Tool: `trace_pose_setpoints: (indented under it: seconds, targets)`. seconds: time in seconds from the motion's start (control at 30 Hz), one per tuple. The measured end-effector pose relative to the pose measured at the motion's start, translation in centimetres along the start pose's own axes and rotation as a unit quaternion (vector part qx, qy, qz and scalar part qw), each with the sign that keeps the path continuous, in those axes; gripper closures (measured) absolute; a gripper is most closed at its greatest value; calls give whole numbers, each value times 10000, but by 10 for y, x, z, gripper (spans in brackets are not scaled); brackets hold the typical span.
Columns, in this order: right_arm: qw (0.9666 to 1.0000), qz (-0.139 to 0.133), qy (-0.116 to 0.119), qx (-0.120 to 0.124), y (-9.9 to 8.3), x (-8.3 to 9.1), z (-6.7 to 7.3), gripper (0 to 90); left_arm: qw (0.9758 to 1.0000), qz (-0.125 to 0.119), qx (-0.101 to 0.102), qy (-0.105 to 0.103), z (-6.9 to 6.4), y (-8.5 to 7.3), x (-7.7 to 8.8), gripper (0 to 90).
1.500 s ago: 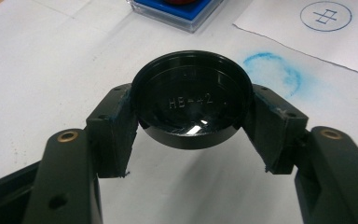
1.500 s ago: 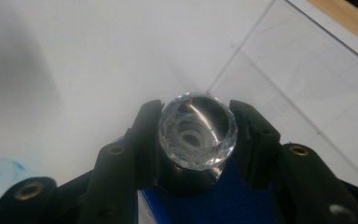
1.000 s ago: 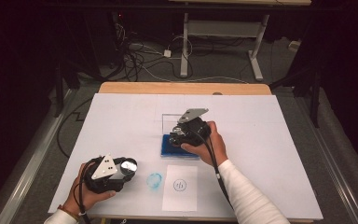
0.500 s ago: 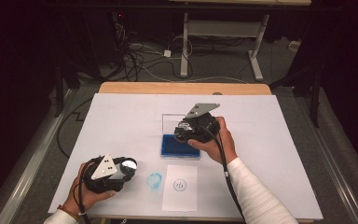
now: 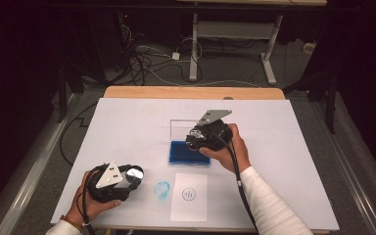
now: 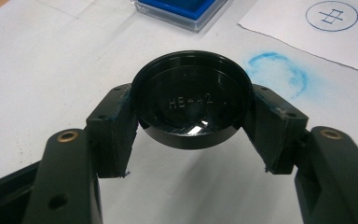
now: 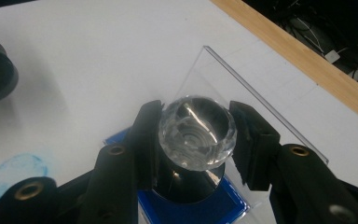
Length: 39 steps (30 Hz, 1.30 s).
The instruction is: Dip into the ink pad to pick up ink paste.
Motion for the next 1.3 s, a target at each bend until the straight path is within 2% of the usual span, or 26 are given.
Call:
trace_pose_setpoints:
  seconds: [0.13,0.33,0.6,1.03,1.3]
  targets:
    - [9999,152,-27,-1,-11,-8,-2,568,10000,19,-11,-2,0,0,-1,363]
    - [9994,308,15,-147,-28,-20,-2,568,10000,-7,34,38,1,0,0,363]
    - [9991,361,73,-201,-39,-25,1,567,10000,22,20,35,0,-1,-1,362]
    - [9990,395,58,-219,-45,-30,-2,568,10000,63,-8,29,0,-1,-2,362]
    - [9993,315,21,-205,-48,-32,1,567,10000,79,-19,17,-1,-1,-2,363]
Point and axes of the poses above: each handheld gripper's, and its own axes: x roughly backward along the jaws, y roughly out of its top, z roughly to its left, the point moved 5 cm from there along -x, roughly forward along the jaws, and after that the axes turned 3 degrees about x, right-handed, at the moved point
